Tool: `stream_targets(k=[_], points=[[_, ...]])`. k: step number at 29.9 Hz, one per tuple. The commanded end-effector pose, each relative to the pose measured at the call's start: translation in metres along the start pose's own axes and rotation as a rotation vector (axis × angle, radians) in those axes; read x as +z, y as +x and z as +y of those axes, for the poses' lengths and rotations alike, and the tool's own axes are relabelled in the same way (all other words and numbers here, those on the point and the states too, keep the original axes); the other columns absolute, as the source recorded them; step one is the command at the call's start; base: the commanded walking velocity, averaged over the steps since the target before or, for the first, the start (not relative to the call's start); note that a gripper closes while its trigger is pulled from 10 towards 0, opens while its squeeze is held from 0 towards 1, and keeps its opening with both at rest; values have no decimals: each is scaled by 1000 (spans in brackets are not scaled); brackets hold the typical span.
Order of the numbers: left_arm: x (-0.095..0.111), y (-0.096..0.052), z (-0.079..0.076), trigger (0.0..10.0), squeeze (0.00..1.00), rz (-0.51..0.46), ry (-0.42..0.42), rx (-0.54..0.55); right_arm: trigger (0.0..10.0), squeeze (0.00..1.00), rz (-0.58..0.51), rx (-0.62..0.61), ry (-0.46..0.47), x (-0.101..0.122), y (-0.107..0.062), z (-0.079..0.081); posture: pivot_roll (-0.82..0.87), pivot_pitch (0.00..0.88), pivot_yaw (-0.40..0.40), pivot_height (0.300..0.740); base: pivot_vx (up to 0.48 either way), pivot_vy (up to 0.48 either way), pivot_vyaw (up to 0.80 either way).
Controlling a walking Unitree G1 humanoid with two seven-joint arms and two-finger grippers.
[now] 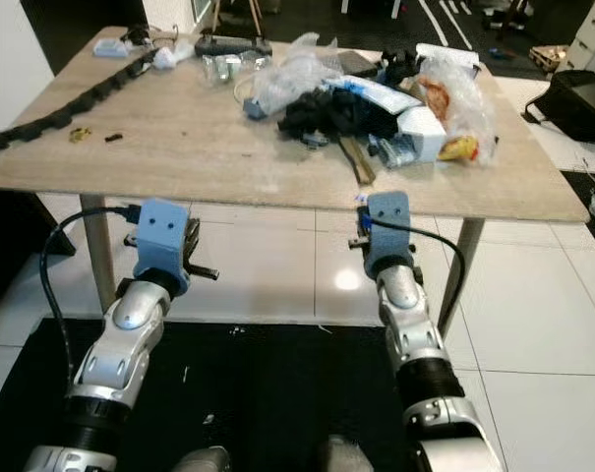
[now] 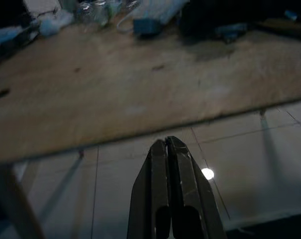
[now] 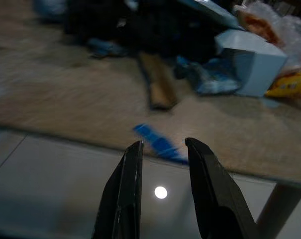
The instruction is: Picking trash to rubbish bin
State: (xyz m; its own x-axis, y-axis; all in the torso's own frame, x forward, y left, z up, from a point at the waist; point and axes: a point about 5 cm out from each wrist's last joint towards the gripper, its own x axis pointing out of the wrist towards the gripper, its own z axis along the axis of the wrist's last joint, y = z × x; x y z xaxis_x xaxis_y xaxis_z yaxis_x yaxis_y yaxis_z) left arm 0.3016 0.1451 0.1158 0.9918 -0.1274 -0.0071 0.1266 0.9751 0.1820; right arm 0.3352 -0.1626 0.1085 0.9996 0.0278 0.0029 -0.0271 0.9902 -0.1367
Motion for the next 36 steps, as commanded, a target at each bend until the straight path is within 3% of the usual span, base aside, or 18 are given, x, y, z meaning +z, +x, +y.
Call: stream_targets(k=[1,22,26,33,34,35,36], points=[[1,1,-5,10000,0,-3,2,-18,10000,0,-1,-28,1,-1,-2,-7,24,0,-62,740,360,0,0],[5,0,-9,10000,0,-14,6,-40,10000,0,20,-47,20,-7,-6,-8,24,13,-59,740,357,0,0],[13,-1,-15,10000,0,-79,-37,-102,10000,0,29,-46,19,-10,-7,-6,25,16,-59,740,76,0,0],[22,-5,-26,10000,0,-147,-11,-202,10000,0,41,-49,19,-13,-9,-5,26,19,-58,740,0,0,0],[23,-5,-26,10000,0,-152,-1,-211,10000,690,45,-54,26,-14,-9,-6,26,19,-57,740,0,0,0],[23,-5,-27,10000,0,-154,4,-215,10000,690,47,-58,32,-14,-9,-7,26,19,-57,740,0,0,0],[23,-5,-27,10000,0,-158,10,-218,10000,1000,46,-57,42,-15,-9,-8,26,19,-57,740,0,0,0]])
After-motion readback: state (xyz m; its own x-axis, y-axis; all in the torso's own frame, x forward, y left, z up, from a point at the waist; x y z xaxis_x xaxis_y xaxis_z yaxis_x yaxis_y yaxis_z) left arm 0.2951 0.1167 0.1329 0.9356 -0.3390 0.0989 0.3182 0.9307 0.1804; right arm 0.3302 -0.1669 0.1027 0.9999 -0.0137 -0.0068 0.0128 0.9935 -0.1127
